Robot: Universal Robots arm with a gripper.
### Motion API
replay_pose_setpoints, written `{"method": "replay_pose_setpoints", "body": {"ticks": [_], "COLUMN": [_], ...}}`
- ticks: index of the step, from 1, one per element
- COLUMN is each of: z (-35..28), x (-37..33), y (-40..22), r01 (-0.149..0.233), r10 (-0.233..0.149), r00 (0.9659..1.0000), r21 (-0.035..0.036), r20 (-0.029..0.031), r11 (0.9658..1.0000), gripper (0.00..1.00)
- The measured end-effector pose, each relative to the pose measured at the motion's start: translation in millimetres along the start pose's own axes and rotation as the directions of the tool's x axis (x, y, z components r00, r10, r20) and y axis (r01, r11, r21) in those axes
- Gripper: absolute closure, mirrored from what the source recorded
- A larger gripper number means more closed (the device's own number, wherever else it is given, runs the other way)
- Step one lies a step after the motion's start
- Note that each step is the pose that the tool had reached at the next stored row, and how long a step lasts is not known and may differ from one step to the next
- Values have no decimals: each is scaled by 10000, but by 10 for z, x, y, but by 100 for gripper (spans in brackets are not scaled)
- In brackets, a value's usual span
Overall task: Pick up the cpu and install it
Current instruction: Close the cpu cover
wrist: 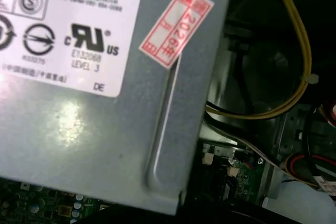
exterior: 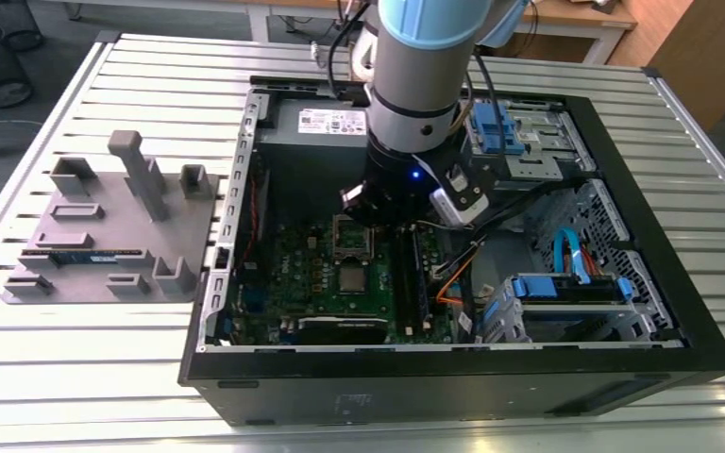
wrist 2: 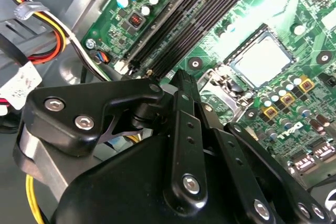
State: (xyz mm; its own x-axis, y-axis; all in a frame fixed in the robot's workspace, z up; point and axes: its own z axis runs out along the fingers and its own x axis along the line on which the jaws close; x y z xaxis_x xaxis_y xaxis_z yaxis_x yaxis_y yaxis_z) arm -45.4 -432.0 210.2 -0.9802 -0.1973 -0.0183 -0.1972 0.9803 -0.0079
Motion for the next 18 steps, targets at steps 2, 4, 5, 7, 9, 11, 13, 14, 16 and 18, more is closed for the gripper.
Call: {"method": "replay_pose_setpoints", "body": {"ticks": [2, 4, 5, 7, 9, 11, 13, 14, 16, 18], "z": [2, 5, 6, 8, 9, 11, 14, 17, 28, 37], "x": [-8, -15, -19, -30, -41, -48, -55, -59, -64, -65], "y": [29, 57, 61, 67, 79, 98, 116, 126, 139, 146], "r01": [0, 0, 2, 0, -1, 0, 1, 9, 80, 206], "r10": [0, 0, -2, 0, 1, 0, -1, -9, -80, -206], "r00": [10000, 10000, 10000, 10000, 10000, 10000, 10000, 10000, 10000, 9998], "r21": [0, 0, -1, 0, -1, 0, 0, -1, -4, -5], "r20": [1, 0, 1, 1, 1, 0, 0, 0, 3, 2], "r11": [10000, 10000, 10000, 10000, 10000, 10000, 10000, 10000, 10000, 9998], "gripper": [89, 89, 89, 89, 89, 89, 89, 89, 89, 89]}}
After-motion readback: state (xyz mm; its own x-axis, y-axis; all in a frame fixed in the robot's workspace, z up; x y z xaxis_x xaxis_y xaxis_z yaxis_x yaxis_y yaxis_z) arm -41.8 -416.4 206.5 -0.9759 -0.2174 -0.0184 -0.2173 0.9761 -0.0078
